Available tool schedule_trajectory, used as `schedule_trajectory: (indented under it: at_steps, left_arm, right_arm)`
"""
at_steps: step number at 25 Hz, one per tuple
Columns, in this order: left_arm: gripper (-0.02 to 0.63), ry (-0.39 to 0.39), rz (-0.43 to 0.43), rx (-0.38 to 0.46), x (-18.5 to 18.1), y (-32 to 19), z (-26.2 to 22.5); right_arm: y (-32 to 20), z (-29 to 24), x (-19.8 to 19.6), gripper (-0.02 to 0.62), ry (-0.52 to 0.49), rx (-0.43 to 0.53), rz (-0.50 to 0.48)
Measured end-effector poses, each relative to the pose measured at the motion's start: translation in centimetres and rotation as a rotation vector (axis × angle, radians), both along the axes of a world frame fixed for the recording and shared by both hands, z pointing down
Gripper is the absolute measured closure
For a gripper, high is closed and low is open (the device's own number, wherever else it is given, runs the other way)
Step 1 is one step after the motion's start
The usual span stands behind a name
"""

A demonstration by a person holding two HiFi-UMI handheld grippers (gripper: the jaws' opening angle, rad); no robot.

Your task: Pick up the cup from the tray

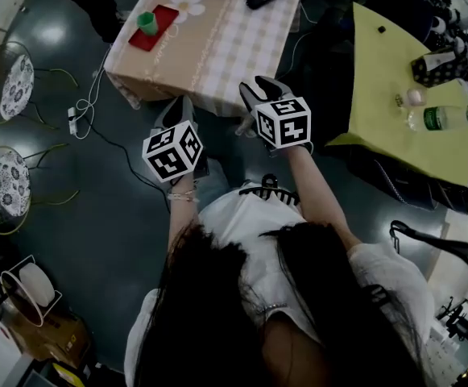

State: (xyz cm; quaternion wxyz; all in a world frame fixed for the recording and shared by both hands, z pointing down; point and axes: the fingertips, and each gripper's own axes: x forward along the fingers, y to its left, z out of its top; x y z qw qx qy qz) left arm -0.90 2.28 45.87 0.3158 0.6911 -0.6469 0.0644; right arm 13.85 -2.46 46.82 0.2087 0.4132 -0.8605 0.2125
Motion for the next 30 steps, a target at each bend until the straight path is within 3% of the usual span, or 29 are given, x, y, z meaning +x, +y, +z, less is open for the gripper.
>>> schedule_trajectory:
  at_steps: [13,24,30]
  left_arm:
    - [0.597,0.000,-0.004,0.017,-10.7,-6.0,-1.2]
    - [0.597,-0.016,-0.022,0.000,-16.6,-8.5,-0.6]
    - [0.597,-0.014,-0.054,-0.024,-18.7,-10.8,0.5]
  right_arm:
    - [-6.0,-1.2,-11.0,0.314,0.022,0.018,-0.071]
    - [-10.5,-1.3,-17.5,0.288,0.011,0.086,-0.068]
    - [-13.1,0.1,-20.4,0.275,0.021,0.047,-0.118]
